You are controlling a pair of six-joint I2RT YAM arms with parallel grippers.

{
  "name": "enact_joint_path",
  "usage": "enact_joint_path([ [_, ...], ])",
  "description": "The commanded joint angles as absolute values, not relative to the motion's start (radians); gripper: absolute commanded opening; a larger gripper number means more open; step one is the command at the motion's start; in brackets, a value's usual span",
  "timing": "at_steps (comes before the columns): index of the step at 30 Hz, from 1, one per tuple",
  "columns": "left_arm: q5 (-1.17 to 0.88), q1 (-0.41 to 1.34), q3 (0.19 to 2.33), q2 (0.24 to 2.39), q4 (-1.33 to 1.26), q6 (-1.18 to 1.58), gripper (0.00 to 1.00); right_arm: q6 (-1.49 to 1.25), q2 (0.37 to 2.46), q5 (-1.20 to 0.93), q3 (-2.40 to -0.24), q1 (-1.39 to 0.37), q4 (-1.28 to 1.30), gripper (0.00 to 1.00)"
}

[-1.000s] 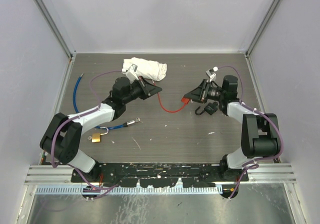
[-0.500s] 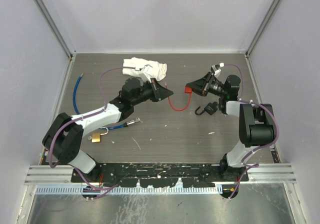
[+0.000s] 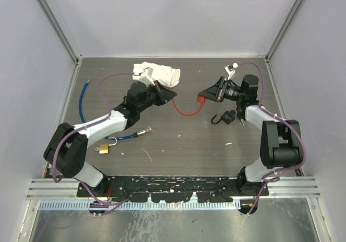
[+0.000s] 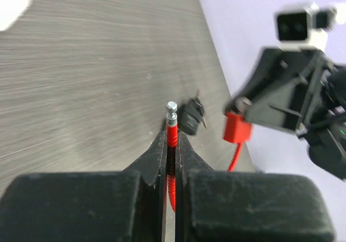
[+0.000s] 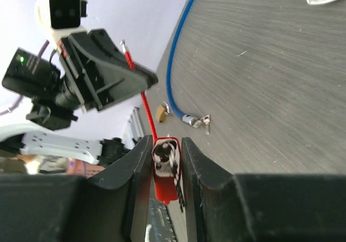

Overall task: Lock with the key
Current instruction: Adjust the lock.

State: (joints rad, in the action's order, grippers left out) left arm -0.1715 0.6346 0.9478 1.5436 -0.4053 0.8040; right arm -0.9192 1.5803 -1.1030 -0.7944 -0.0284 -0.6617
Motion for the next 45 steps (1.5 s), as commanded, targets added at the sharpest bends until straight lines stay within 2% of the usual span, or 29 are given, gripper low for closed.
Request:
enact_joint_path([
  [1,-0.038,0.580,0.886,1.444,-0.507,0.877,0.00,-0.536,1.470,-1.184,-0.886,-0.029,-0.326,0.01],
  [7,-0.128,0.577,0.865,1.435,-0.625,0.845,0.00,-0.190,1.391,-1.167,-0.955,-0.031,-0.013,0.01],
  [14,-0.222,0.575,0.771,1.440,-0.783,0.905,0.00,-0.135,1.339,-1.123,-0.958,-0.031,-0.022,0.01],
  [17,-0.217,0.570,0.724,1.425,-0.766,0.955,0.06,-0.142,1.345,-1.103,-0.972,-0.031,-0.029,0.01],
  [23,-0.228,0.579,0.679,1.401,-0.767,0.919,0.00,-0.121,1.348,-1.087,-1.002,-0.066,-0.028,0.01],
  [26,-0.282,0.626,0.739,1.378,-0.650,0.720,0.00,-0.028,1.344,-1.045,-1.046,-0.122,0.064,0.01],
  [30,-0.370,0.694,0.884,1.361,-0.349,0.414,0.00,0.029,1.347,-1.035,-1.086,-0.164,0.121,0.01],
  [34,-0.457,0.701,0.974,1.369,-0.173,0.277,0.00,0.023,1.345,-1.047,-1.085,-0.173,0.127,0.01],
  [40,-0.464,0.700,1.003,1.371,-0.142,0.253,0.00,-0.001,1.341,-1.059,-1.066,-0.175,0.108,0.01],
  [45,-0.366,0.636,0.977,1.332,-0.230,0.431,0.00,0.044,1.373,-1.087,-1.057,-0.169,0.184,0.01],
])
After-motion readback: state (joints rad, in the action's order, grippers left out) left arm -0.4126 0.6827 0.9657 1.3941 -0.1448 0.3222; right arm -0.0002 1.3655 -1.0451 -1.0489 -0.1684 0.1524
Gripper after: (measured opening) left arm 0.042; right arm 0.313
